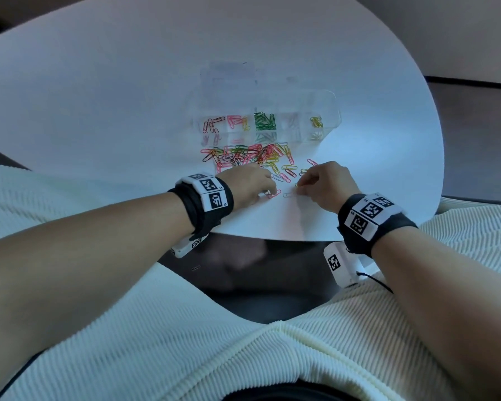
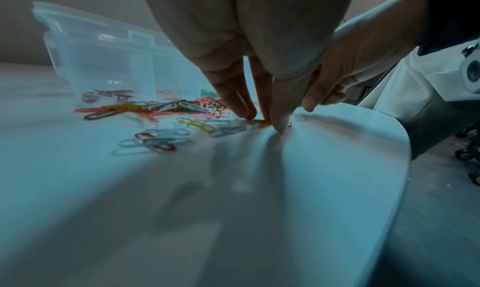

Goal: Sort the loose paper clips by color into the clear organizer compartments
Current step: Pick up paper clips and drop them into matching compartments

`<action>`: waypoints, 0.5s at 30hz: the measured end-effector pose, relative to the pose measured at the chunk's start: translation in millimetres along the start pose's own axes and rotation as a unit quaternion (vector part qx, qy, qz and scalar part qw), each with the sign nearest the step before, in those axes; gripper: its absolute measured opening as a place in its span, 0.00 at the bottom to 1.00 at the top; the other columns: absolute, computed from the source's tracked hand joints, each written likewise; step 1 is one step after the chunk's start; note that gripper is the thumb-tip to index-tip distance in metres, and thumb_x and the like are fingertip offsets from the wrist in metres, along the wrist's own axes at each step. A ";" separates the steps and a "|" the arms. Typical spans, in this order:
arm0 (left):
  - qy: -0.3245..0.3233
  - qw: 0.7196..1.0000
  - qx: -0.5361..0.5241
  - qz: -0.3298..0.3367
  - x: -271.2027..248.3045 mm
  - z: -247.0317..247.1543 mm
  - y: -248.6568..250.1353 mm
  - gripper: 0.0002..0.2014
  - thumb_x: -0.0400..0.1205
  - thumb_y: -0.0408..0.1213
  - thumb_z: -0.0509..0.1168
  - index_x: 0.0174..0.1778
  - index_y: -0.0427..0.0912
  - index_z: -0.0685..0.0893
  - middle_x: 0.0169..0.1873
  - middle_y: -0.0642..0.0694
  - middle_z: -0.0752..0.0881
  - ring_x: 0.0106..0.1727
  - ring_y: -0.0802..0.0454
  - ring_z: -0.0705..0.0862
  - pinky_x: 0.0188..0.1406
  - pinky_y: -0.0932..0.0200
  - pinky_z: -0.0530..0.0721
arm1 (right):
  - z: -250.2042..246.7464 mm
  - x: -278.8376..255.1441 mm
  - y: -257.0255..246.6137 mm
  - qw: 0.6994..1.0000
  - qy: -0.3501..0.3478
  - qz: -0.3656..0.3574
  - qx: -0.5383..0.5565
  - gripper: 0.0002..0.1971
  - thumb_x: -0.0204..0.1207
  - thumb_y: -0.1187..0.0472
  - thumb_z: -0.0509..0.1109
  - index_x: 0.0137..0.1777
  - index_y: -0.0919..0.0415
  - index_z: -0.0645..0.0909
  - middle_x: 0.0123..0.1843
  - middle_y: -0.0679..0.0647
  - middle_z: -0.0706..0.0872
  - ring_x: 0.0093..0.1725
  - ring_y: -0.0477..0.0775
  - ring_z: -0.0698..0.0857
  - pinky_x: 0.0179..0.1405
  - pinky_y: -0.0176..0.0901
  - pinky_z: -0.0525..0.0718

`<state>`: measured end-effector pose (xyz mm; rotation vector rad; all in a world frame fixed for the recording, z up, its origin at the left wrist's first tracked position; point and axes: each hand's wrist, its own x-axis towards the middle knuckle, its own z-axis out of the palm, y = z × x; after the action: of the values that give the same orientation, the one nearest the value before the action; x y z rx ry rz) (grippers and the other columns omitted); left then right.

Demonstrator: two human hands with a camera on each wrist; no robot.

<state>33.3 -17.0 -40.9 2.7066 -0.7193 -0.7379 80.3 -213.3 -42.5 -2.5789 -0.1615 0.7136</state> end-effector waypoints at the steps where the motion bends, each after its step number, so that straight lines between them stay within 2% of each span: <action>1: 0.001 1.000 -0.003 -0.007 0.3 -0.1 0.0 0.17 0.86 0.34 0.58 0.70 0.47 0.79 0.60 0.46 0.81 0.64 0.45 0.74 0.60 0.51 0.76 | 0.2 -0.5 -0.7 1.000 -0.005 -0.007 0.005 0.04 0.71 0.58 0.80 0.42 0.51 0.87 0.42 0.52 0.87 0.42 0.51 0.83 0.39 0.37 0.77; 4: 0.000 1.000 -0.005 -0.024 1.3 -0.8 -0.7 0.15 0.86 0.35 0.57 0.67 0.48 0.81 0.55 0.47 0.84 0.61 0.45 0.77 0.59 0.51 0.78 | 2.3 -1.4 -3.3 0.998 -0.034 -0.028 0.037 0.06 0.75 0.61 0.76 0.50 0.50 0.87 0.39 0.52 0.84 0.34 0.47 0.79 0.32 0.35 0.73; 6: -0.003 0.999 -0.004 -0.035 1.7 -1.5 -0.6 0.14 0.86 0.35 0.58 0.66 0.47 0.82 0.54 0.46 0.85 0.59 0.44 0.80 0.57 0.50 0.80 | 3.7 -2.1 -5.9 0.996 -0.048 -0.029 0.063 0.07 0.78 0.63 0.72 0.53 0.52 0.87 0.35 0.51 0.81 0.30 0.45 0.76 0.33 0.35 0.73; 8: -0.002 0.999 -0.011 -0.047 2.1 -0.4 0.1 0.14 0.85 0.37 0.59 0.64 0.47 0.83 0.52 0.45 0.86 0.57 0.44 0.82 0.54 0.50 0.82 | 2.5 -2.4 -8.8 0.994 -0.052 -0.011 0.096 0.06 0.79 0.64 0.69 0.51 0.57 0.88 0.31 0.51 0.80 0.28 0.47 0.77 0.36 0.38 0.77; 11: -0.005 0.997 -0.026 -0.066 1.5 1.7 2.2 0.13 0.82 0.34 0.62 0.62 0.46 0.83 0.49 0.46 0.85 0.54 0.45 0.82 0.51 0.52 0.81 | -4.7 0.7 -11.9 0.976 -0.031 0.050 0.209 0.06 0.77 0.67 0.68 0.43 0.63 0.88 0.29 0.56 0.80 0.28 0.53 0.78 0.33 0.44 0.81; 13: -0.004 0.997 -0.038 -0.069 0.7 1.5 2.5 0.13 0.81 0.33 0.63 0.60 0.45 0.83 0.49 0.46 0.85 0.54 0.46 0.81 0.50 0.53 0.81 | -11.6 4.5 -10.5 0.954 0.002 0.095 0.285 0.05 0.74 0.67 0.70 0.40 0.66 0.87 0.27 0.56 0.78 0.26 0.53 0.76 0.29 0.43 0.79; 15: -0.008 0.997 -0.047 -0.069 -0.1 1.3 2.6 0.12 0.80 0.32 0.64 0.59 0.44 0.83 0.49 0.47 0.85 0.53 0.46 0.82 0.51 0.53 0.82 | -18.7 6.6 -8.6 0.922 0.015 0.129 0.366 0.04 0.73 0.69 0.70 0.40 0.69 0.86 0.27 0.56 0.75 0.25 0.52 0.72 0.26 0.40 0.75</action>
<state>31.5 -19.3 -41.1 2.6880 -0.4928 -0.8044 95.6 -211.6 -27.4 -1.8952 0.3942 0.6616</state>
